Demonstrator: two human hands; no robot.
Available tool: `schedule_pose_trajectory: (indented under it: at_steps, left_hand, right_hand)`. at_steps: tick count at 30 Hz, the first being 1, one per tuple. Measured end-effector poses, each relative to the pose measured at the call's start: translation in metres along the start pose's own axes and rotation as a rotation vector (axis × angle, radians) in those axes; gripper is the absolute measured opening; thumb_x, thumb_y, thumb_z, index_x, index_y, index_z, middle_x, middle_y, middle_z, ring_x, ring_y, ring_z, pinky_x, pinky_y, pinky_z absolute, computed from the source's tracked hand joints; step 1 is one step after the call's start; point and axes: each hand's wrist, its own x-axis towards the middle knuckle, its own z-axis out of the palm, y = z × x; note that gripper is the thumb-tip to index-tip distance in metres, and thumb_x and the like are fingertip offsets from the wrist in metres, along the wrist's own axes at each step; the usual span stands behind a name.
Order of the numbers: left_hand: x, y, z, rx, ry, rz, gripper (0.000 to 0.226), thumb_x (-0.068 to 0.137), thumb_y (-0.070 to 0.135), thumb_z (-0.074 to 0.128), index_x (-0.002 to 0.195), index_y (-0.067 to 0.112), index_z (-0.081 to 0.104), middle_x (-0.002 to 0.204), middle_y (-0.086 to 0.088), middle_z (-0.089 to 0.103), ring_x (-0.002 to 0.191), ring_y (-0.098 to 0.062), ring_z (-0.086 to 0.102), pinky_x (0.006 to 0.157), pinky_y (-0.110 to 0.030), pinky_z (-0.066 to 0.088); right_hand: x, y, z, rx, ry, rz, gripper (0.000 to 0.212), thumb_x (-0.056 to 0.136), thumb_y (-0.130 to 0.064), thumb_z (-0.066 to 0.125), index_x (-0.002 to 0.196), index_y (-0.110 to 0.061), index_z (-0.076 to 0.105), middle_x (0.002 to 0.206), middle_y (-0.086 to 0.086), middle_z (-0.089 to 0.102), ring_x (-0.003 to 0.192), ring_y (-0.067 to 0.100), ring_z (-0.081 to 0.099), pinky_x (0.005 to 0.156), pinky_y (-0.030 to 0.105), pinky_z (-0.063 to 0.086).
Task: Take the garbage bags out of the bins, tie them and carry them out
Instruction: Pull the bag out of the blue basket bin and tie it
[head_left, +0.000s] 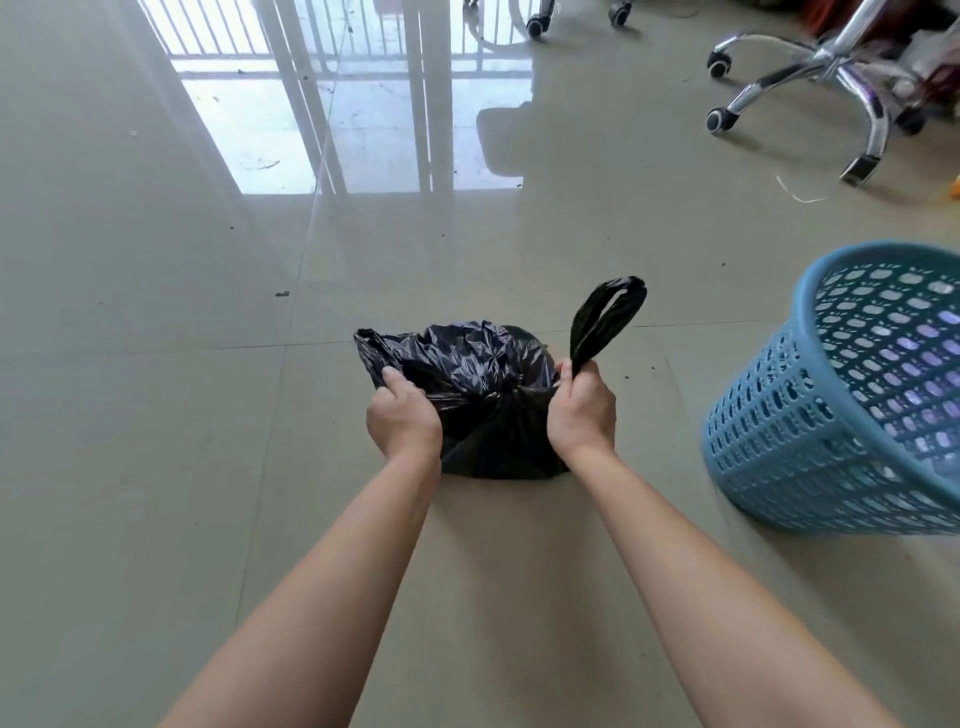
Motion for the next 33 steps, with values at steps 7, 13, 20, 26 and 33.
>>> schedule_pose_trajectory:
  at_steps: [7,13,20,26,33]
  left_hand:
    - [-0.007,0.040,-0.010,-0.075,-0.113,0.466,0.052,0.107,0.039,0.036,0.070,0.015,0.064,0.073,-0.006,0.070,0.070,-0.019,0.066,0.076,-0.034,0.052]
    - [-0.034,0.066,-0.003,-0.211,-0.229,0.653,0.055,0.108,0.039,0.030,0.082,0.010,0.069,0.079,-0.003,0.075,0.077,-0.015,0.072,0.079,-0.027,0.055]
    - [0.000,0.000,-0.011,0.288,-0.485,0.196,0.060,0.106,0.050,0.023,0.108,0.001,0.057,0.077,-0.009,0.075,0.073,-0.018,0.071,0.076,-0.030,0.048]
    - [-0.006,0.002,-0.011,0.019,-0.603,0.096,0.049,0.110,0.031,0.025,0.083,0.006,0.058,0.074,-0.016,0.073,0.072,-0.029,0.069,0.072,-0.035,0.053]
    - [0.010,0.039,-0.010,-0.371,-0.812,-0.048,0.013,0.102,0.014,0.054,0.109,0.004,0.060,0.065,-0.001,0.043,0.054,-0.012,0.048,0.064,-0.030,0.051]
  right_hand:
    - [0.006,-0.032,-0.027,0.283,0.103,-0.166,0.027,0.107,-0.032,0.037,0.110,-0.017,0.060,0.089,-0.007,0.067,0.078,0.003,0.061,0.077,0.026,0.047]
    - [-0.001,-0.074,-0.027,0.597,0.161,-0.331,0.019,0.108,-0.032,0.032,0.101,-0.030,0.049,0.081,0.002,0.072,0.070,0.014,0.070,0.071,0.022,0.051]
    - [0.004,0.007,0.007,-0.003,-0.383,-0.106,0.023,0.106,-0.038,0.035,0.108,-0.026,0.054,0.056,-0.012,0.067,0.092,0.018,0.069,0.086,0.032,0.048]
    - [-0.005,0.009,-0.001,-0.134,-0.367,-0.122,0.032,0.103,-0.048,0.035,0.108,-0.023,0.056,0.076,-0.005,0.071,0.091,0.025,0.066,0.085,0.040,0.051]
    - [-0.003,-0.010,-0.020,-0.317,-0.341,-0.408,0.020,0.104,-0.030,0.039,0.115,-0.017,0.049,0.099,0.016,0.068,0.091,0.039,0.062,0.073,0.042,0.047]
